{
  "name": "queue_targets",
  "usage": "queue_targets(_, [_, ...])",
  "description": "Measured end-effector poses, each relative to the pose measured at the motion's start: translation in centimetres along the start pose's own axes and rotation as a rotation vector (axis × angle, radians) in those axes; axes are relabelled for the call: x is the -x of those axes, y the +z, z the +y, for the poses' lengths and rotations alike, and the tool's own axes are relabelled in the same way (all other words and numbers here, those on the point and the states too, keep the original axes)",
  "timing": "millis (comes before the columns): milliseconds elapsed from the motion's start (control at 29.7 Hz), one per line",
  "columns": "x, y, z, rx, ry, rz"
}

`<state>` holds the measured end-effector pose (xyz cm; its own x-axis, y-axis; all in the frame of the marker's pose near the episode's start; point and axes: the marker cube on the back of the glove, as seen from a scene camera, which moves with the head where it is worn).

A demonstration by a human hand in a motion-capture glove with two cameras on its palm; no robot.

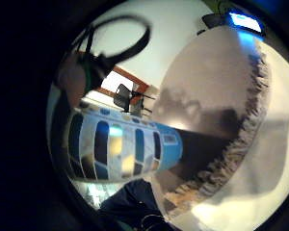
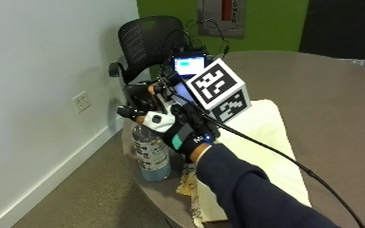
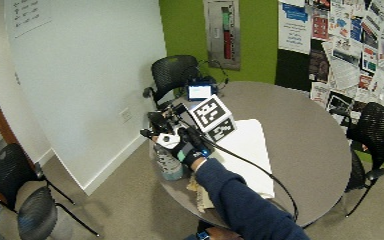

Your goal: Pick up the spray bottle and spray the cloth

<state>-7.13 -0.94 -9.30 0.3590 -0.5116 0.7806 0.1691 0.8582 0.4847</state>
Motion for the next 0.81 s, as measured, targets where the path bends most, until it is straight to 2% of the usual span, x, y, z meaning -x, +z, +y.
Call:
queue_targets(303, [-1.7, -5.9, 5.1, 0.09, 0.071, 0.223])
queue_targets(471, [-3.4, -12.7, 11.3, 0.116, 0.085, 0.373])
queue_targets(808, [-9.1, -23.0, 23.8, 0.03, 0.111, 0.516])
